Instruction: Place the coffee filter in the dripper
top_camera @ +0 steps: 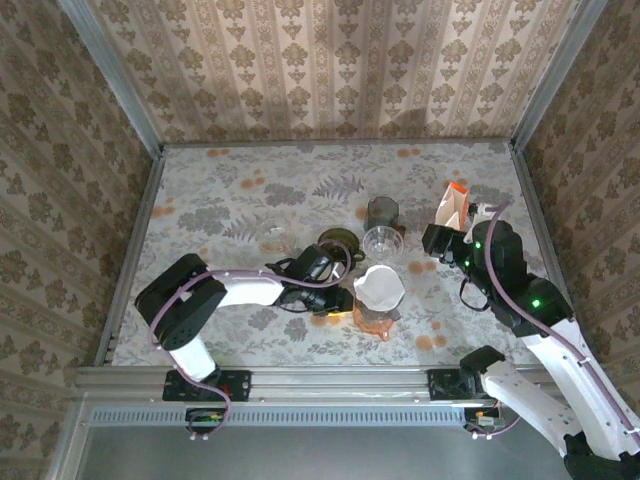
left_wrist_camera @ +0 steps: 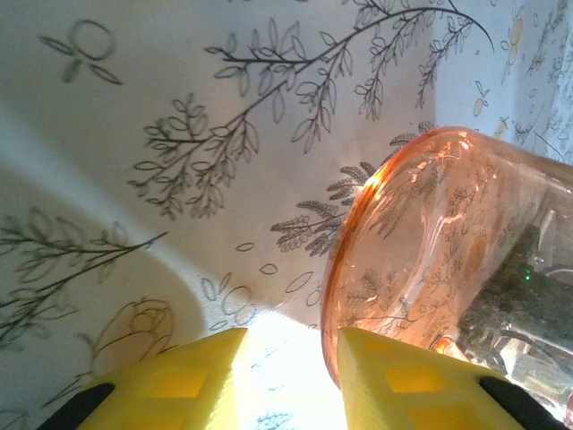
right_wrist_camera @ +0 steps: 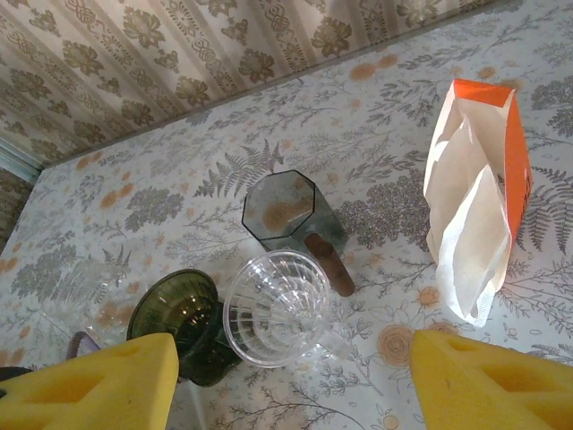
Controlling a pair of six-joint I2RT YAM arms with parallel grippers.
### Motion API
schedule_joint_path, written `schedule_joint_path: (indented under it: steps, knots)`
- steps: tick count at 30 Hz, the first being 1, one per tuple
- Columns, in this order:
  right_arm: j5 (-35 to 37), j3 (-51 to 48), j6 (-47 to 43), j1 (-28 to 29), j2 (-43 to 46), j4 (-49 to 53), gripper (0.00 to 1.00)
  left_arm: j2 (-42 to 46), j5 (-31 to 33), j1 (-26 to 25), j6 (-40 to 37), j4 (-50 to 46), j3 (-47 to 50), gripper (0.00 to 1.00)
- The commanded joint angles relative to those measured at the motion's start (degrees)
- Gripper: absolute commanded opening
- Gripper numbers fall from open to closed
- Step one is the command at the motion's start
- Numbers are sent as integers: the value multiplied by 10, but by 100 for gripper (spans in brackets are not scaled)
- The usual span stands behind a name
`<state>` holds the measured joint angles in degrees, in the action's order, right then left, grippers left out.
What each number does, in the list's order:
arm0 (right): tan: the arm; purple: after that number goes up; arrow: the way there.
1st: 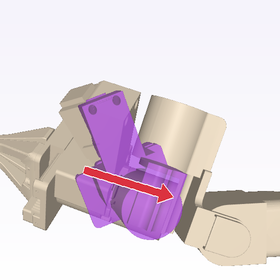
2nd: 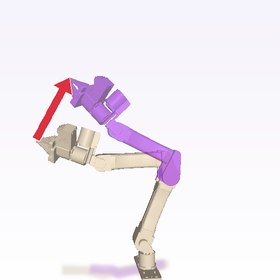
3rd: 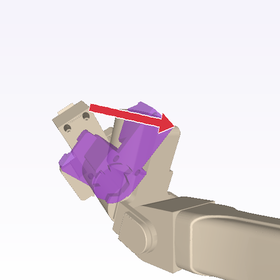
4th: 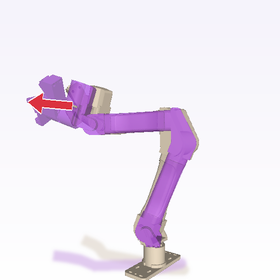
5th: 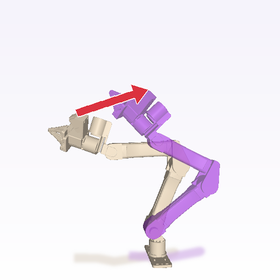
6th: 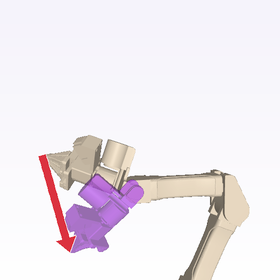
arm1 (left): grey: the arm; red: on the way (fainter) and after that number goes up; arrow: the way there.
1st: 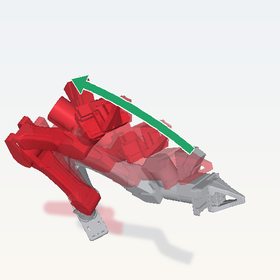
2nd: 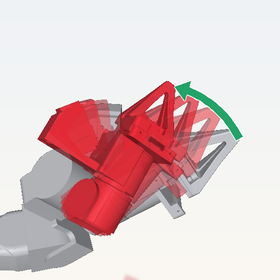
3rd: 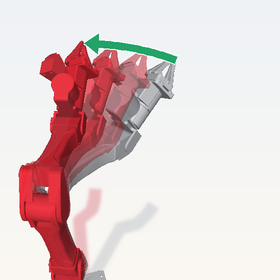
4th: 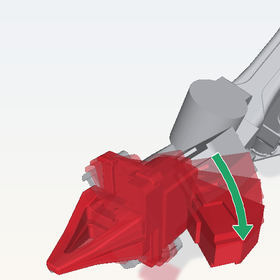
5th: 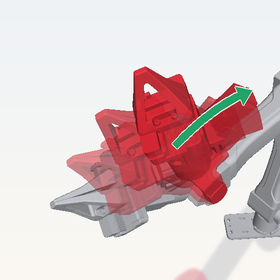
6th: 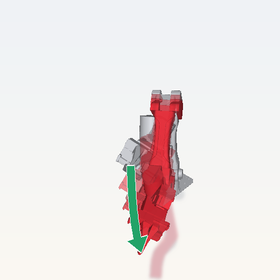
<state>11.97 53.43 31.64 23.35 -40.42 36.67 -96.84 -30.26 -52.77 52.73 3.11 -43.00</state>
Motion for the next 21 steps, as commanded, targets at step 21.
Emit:
schedule_joint_path:
  steps: [21]
  knots:
    - [-12,-2,-2,-15,25,33,71,-104,-53,-50,-20,-3,-134,33]
